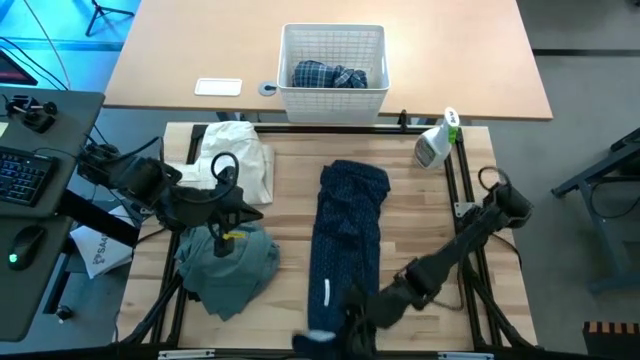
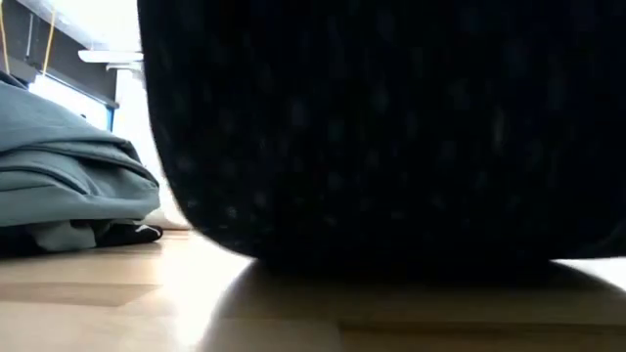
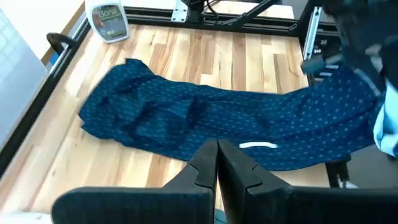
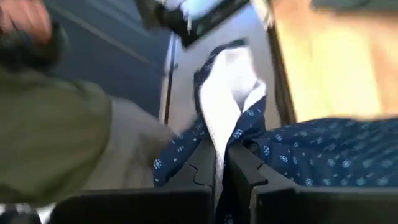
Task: Fold Laundry from Bin
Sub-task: Fold the dark blue polo
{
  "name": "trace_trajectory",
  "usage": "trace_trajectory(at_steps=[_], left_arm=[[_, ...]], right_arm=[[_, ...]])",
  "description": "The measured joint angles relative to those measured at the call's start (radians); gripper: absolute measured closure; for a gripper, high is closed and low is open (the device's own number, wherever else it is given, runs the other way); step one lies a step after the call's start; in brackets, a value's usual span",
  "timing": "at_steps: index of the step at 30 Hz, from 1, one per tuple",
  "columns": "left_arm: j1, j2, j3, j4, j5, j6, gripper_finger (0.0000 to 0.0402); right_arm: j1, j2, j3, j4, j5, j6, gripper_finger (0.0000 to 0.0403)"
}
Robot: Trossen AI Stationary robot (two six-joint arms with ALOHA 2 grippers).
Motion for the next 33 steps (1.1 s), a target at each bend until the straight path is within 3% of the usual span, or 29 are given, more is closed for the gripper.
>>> trace_trajectory(at_steps=[4, 10, 15, 20, 27, 33], left_arm=[[0.0, -0.001, 0.0, 0.0, 0.001, 0.045, 0.0401], [0.01, -0.001, 0.0, 0.016, -0.005, 0.069, 0.0401], [0.044, 0.0, 0.0, 0.029, -0.008, 0.06, 0.0401], [0.11, 0.0, 0.0, 0.03, -0.034, 0.018, 0.0402], [0.219, 0.0, 0.0, 0.03, -0.058, -0.053, 0.0401], [0.299, 0.009, 0.0, 0.029, -0.058, -0.102, 0.0401]], right_arm=[[-0.086, -0.057, 0.012, -0.133, -0.041, -0.041, 0.0401], [-0.341, -0.192, -0.043, -0.387, -0.185, -0.348, 0.0402], [-0.654, -0.303, -0.221, -0.36, -0.403, -0.595, 0.0402], [-0.917, -0.327, -0.309, -0.354, -0.52, -0.834, 0.0402], [-1.108, -0.299, -0.31, -0.335, -0.523, -1.126, 0.0399], [-1.199, -0.221, -0.31, -0.34, -0.53, -1.239, 0.0398]])
